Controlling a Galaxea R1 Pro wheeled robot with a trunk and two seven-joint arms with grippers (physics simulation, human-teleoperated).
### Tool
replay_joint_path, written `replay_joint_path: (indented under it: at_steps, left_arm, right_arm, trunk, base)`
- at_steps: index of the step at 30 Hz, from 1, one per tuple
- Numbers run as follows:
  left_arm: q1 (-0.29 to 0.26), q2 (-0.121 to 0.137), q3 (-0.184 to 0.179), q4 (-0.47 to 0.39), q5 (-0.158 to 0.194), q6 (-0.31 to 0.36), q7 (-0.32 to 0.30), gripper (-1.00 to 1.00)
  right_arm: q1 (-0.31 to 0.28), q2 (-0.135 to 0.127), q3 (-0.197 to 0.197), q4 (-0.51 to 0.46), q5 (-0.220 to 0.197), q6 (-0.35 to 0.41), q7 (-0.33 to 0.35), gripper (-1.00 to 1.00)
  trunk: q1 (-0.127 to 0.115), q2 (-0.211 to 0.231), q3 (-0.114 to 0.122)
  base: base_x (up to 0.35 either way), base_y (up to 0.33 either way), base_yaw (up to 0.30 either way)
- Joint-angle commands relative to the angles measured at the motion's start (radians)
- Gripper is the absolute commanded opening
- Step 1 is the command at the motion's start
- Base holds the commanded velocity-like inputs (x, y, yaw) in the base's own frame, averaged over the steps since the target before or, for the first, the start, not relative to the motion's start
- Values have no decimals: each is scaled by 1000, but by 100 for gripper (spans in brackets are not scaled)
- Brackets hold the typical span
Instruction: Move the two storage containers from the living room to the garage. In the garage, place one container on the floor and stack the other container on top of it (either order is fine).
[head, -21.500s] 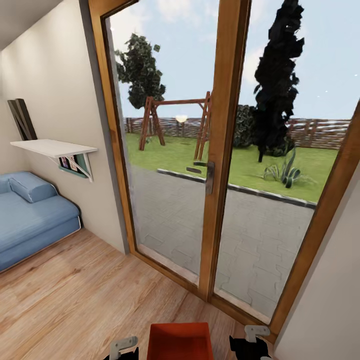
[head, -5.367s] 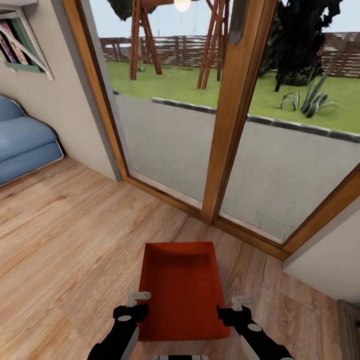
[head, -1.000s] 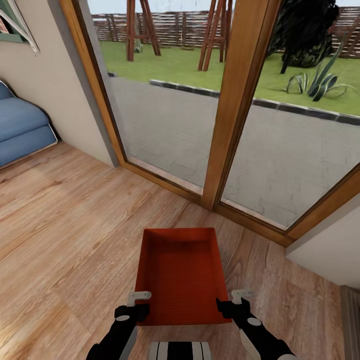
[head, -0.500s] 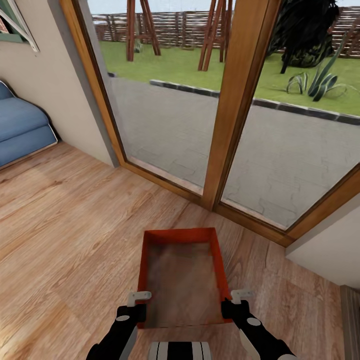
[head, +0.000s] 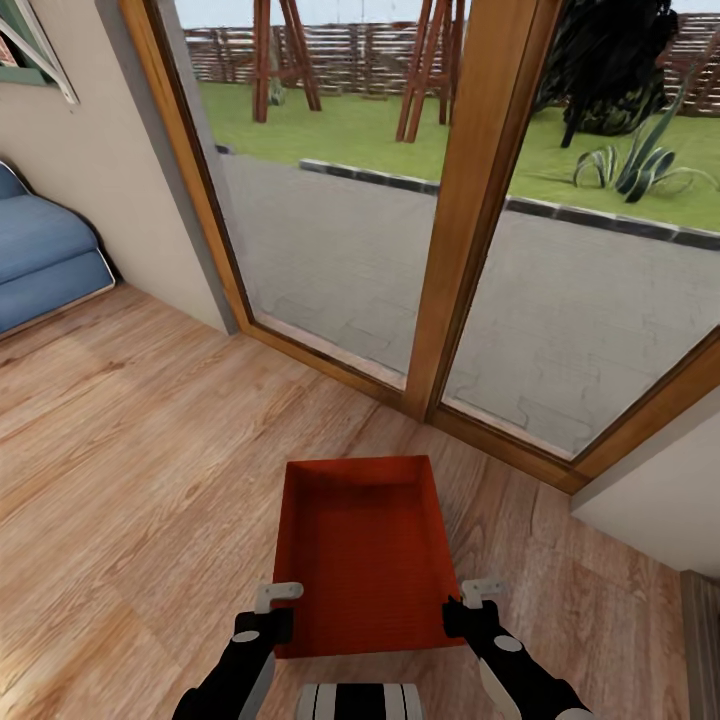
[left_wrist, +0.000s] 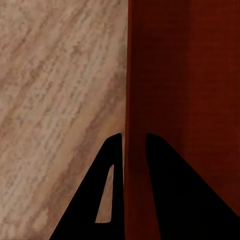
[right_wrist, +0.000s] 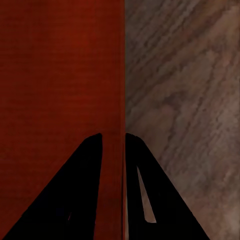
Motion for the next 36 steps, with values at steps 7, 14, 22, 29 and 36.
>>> replay_joint_path:
  at_steps: [7,14,22,29,36]
  left_arm:
    - [0,-1,8,-3,-29,9,7,-100]
    - [0,-1,7,-3,-28,8,7,-100]
    - [0,-1,7,-3,-28,7,7,-100]
    - [0,-1,7,-3,-28,7,7,-100]
    - [0,-1,7,-3,-28,7,7,-100]
  right_arm:
    - [-1,-2,2,1,-11,-5,-13,-100]
    - [-1,-2,2,1,-11,-5,-15,-100]
    - [-1,-2,2,1,-11,-5,-15,-100]
    - [-1,-2,2,1,-11,-5,-15,-100]
    - [-1,-3,2,1,-12,-5,-11,-100]
  trunk:
    - [0,0,-1]
    - [0,0,-1]
    - [0,0,-1]
    - [0,0,-1]
    - [0,0,-1]
  base:
    - [0,0,0]
    - [0,0,0]
    - [0,0,0]
    - [0,0,0]
    - [0,0,0]
